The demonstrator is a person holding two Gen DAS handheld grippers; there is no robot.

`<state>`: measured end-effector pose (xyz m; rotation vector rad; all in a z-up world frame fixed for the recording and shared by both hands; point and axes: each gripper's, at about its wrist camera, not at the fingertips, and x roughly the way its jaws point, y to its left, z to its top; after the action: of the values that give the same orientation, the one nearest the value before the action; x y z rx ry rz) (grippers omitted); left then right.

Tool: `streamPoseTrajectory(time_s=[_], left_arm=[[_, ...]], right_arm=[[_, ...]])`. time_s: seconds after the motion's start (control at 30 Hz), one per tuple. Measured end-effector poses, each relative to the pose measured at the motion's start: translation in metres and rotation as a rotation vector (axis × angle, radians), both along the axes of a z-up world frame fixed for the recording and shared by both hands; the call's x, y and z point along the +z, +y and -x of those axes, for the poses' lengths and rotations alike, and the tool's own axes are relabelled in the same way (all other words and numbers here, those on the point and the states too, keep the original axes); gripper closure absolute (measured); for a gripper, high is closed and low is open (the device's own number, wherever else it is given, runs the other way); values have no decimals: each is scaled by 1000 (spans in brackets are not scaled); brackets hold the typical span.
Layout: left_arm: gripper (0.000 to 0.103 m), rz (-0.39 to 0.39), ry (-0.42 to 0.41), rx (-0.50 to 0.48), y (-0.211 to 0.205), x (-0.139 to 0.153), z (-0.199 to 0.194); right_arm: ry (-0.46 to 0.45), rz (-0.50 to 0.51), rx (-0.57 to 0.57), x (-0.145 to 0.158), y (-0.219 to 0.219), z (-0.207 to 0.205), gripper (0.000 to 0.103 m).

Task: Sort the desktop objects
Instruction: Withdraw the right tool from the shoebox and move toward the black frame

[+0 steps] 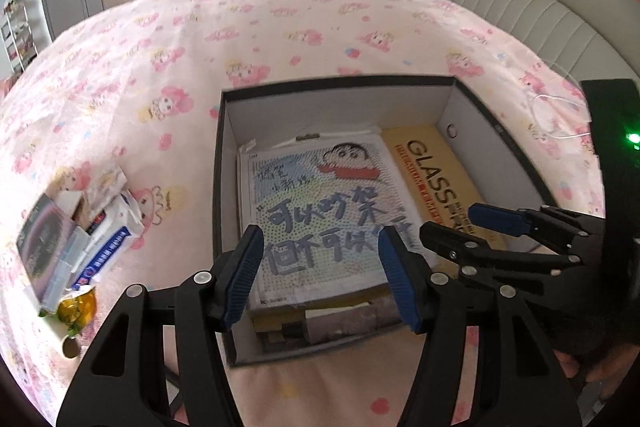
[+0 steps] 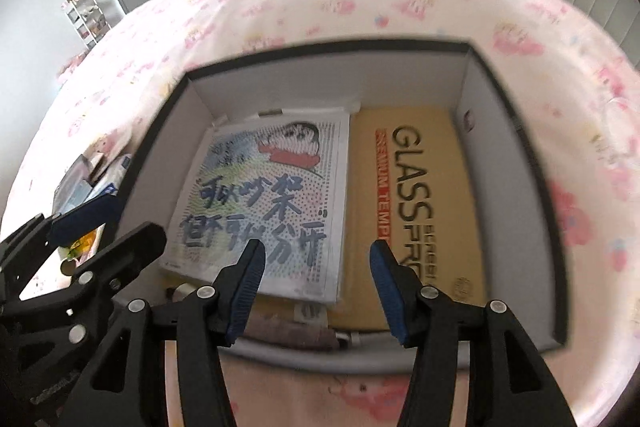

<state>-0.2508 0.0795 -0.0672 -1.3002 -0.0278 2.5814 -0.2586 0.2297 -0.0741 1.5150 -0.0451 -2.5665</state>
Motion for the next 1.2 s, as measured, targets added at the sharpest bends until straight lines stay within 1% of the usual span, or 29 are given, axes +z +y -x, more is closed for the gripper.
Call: streamPoseTrajectory(time_s=[0.07, 0.17, 0.3, 0.33, 0.5, 0.63, 0.83, 0.97, 1.2], left_arm=[[42, -15, 21, -1, -1, 15, -11], [40, -27, 64, 1, -6, 40, -33], [38, -39, 113, 8, -13, 71, -67], [38, -40, 121, 9, -15, 76, -75], [38, -38, 160, 20, -28, 101, -118], [38, -29, 166, 35, -37, 110, -149], [38, -23, 178, 48, -51, 117, -198], [37, -9, 186, 56, -58, 119, -216], [36, -9, 177, 67, -70, 115, -234]], right_arm=[[47, -12, -15, 20, 4, -15, 52], [95, 16, -35, 46, 2, -37, 52], [165, 22, -51, 81, -2, -71, 52], [176, 21, -53, 79, -13, -70, 52], [223, 24, -51, 99, -24, -107, 52], [242, 25, -58, 109, -31, -138, 52], [252, 43, -42, 113, -44, -184, 52], [251, 63, -20, 112, -52, -203, 51], [255, 49, 6, 114, -65, -220, 51]])
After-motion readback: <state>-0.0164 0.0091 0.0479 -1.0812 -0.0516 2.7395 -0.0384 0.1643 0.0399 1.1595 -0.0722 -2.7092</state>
